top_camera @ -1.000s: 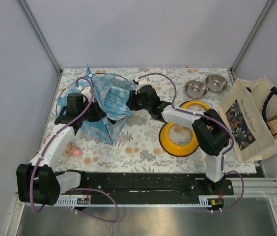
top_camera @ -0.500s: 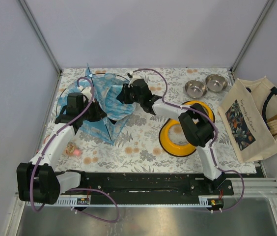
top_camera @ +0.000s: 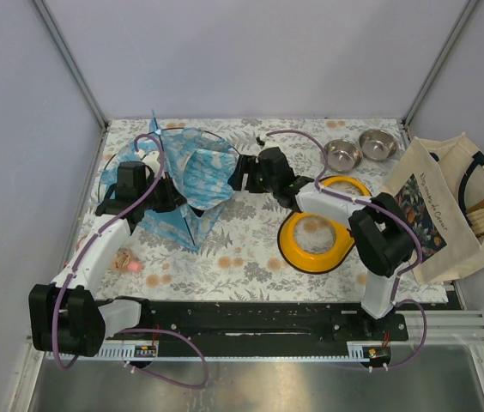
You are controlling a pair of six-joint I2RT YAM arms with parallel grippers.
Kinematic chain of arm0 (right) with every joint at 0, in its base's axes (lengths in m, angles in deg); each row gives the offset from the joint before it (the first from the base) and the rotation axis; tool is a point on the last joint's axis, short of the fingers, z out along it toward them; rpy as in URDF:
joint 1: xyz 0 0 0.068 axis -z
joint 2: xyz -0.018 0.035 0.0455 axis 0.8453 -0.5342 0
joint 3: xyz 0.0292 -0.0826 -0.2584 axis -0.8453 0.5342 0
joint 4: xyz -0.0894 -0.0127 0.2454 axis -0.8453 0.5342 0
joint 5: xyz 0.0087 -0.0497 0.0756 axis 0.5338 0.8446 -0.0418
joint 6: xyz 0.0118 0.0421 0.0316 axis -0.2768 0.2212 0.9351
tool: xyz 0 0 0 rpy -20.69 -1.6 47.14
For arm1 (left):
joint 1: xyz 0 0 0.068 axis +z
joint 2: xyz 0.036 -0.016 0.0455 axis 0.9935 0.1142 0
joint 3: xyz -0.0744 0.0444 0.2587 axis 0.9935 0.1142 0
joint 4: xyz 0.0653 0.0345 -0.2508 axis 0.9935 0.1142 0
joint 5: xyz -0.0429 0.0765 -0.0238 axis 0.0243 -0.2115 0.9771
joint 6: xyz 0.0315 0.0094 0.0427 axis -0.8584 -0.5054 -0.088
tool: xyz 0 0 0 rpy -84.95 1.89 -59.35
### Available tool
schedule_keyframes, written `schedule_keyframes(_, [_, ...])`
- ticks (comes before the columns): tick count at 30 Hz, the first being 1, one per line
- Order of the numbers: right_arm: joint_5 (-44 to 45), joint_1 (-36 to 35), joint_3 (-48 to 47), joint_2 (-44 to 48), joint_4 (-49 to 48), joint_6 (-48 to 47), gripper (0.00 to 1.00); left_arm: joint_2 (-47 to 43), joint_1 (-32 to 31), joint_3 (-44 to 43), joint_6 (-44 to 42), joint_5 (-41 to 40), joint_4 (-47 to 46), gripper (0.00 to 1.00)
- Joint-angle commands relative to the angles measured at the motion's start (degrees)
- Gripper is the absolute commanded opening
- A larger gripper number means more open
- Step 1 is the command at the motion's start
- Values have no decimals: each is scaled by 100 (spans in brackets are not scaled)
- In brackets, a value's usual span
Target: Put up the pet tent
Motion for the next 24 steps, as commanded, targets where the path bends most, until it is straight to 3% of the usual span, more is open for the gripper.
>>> schedule_keyframes(1, [-383,231,-345,-572,-14,480,79,32,-24,-82,151,98,175,0])
schedule_keyframes(5, [-848,258,-504,-1020,-197,1183,70,32,-24,-73,204,116,157,0])
schedule_keyframes(8, [-1182,266,-522,-1284,-549,1640,58,50,-16,-64,222,133,148,0])
schedule_keyframes(17, [-2027,249,-707,-1733,-1585,2906,6,147,-24,-38,204,221,113,0])
schedule_keyframes(19, [-2150,223,-803,-1812,-1788,3205,0,164,-24,-29,186,265,87,0])
schedule_keyframes(24, [-2291,47,-1242,-2155,-2000,3636,0,208,-24,-3,186,344,34,0])
